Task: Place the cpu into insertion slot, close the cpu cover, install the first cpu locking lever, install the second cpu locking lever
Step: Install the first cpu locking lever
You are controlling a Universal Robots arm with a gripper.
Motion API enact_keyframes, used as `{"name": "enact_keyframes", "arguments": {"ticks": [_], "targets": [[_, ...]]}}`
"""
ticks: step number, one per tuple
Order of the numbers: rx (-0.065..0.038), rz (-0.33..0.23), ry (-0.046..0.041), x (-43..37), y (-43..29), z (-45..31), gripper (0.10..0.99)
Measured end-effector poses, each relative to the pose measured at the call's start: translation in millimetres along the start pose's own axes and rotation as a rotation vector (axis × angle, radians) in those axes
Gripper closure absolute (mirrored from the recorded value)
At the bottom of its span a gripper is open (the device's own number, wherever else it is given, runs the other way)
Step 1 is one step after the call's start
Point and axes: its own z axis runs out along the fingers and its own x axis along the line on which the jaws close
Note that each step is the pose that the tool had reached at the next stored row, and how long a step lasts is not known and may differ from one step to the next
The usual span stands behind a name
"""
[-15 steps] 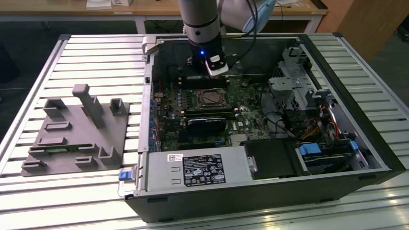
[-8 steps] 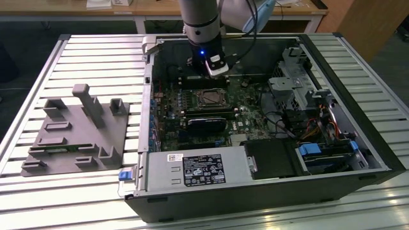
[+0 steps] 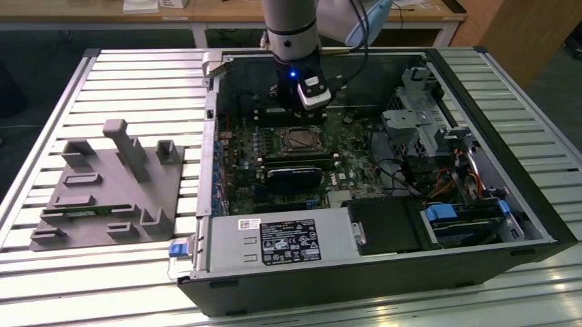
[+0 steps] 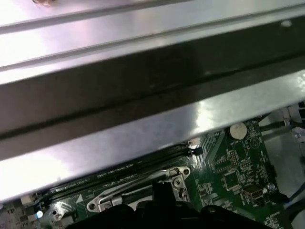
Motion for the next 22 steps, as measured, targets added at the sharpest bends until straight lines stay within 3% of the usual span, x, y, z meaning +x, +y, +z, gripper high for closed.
{"name": "enact_keyframes", "arguments": {"ticks": [2, 4, 9, 11, 14, 18, 22], "targets": [[0.023, -0.004, 0.0046, -2.7, 0.8, 0.6, 0.980], [0.042, -0.006, 0.0146, -5.4, 1.6, 1.1, 0.980], [0.068, -0.008, 0.0588, -9.3, -0.1, 2.1, 0.980], [0.073, -0.008, 0.0714, -10.4, -2.1, 2.5, 0.980], [0.078, -0.009, 0.0828, -11.9, -5.9, 3.0, 0.980], [0.081, -0.009, 0.0912, -14.1, -12.2, 3.4, 0.980], [0.082, -0.009, 0.0937, -15.6, -17.0, 3.6, 0.980]]}}
